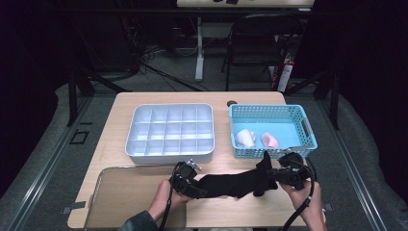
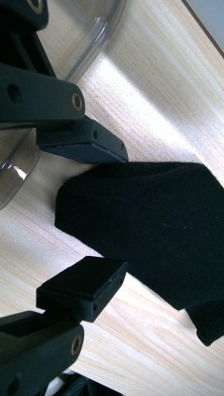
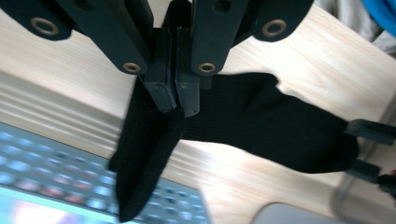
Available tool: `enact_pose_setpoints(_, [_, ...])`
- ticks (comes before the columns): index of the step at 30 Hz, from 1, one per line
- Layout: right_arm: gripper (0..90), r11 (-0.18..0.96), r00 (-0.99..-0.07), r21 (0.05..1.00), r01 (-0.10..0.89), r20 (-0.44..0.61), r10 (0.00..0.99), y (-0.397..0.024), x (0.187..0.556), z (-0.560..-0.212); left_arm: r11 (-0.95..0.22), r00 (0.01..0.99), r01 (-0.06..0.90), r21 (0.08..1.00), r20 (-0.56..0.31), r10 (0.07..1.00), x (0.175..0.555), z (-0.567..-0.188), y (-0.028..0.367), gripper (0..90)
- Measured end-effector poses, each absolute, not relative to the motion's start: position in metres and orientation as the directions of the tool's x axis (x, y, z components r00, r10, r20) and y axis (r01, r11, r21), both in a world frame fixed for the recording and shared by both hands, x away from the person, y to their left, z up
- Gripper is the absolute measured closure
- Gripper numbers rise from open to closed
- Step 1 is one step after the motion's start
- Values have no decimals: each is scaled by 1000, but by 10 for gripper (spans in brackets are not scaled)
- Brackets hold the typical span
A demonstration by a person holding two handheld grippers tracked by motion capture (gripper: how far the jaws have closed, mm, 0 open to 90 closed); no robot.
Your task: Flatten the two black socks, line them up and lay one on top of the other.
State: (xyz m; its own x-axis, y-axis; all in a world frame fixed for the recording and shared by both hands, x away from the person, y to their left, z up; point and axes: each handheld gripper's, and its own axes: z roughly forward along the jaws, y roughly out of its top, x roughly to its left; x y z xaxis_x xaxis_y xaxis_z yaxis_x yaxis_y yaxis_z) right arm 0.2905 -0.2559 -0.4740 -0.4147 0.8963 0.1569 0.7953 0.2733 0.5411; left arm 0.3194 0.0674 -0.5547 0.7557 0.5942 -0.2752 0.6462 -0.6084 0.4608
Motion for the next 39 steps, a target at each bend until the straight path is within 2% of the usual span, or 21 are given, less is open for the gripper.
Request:
enact_pose_setpoints(8, [882, 366, -518, 527, 767, 170, 838, -216, 299, -482, -607, 754, 649, 459, -278, 596, 320, -556, 67, 417])
enact_pose_setpoints(12, [876, 423, -584, 503, 754, 219, 781, -191, 307, -496, -601, 748, 656, 457, -284, 600, 321, -556, 68, 417])
enact_pose_setpoints(14, [820, 458, -614, 474, 752, 251, 748, -180, 312, -508, -605, 749, 654, 455, -280, 600, 321, -556, 68, 417])
enact_pose_setpoints(15, [759, 476, -628, 460, 749, 266, 731, -177, 315, -513, -605, 751, 652, 456, -281, 598, 321, -556, 68, 417])
enact_pose_setpoints(17, [716, 487, -642, 456, 745, 291, 710, -176, 318, -517, -602, 749, 655, 458, -281, 601, 322, -556, 69, 417])
enact_pose_setpoints(19, [672, 456, -629, 481, 749, 299, 718, -182, 319, -515, -601, 749, 654, 459, -280, 601, 322, -556, 70, 417])
enact_pose_setpoints(25, [656, 316, -526, 553, 771, 274, 805, -222, 326, -507, -600, 747, 656, 459, -279, 603, 323, -556, 70, 421])
enact_pose_setpoints(35, [629, 228, -363, 474, 850, 216, 906, -243, 354, -535, -589, 739, 665, 459, -285, 611, 324, -557, 72, 475])
enact_pose_setpoints(39, [626, 218, -347, 455, 864, 224, 911, -239, 360, -543, -580, 740, 661, 477, -280, 612, 323, -553, 73, 513])
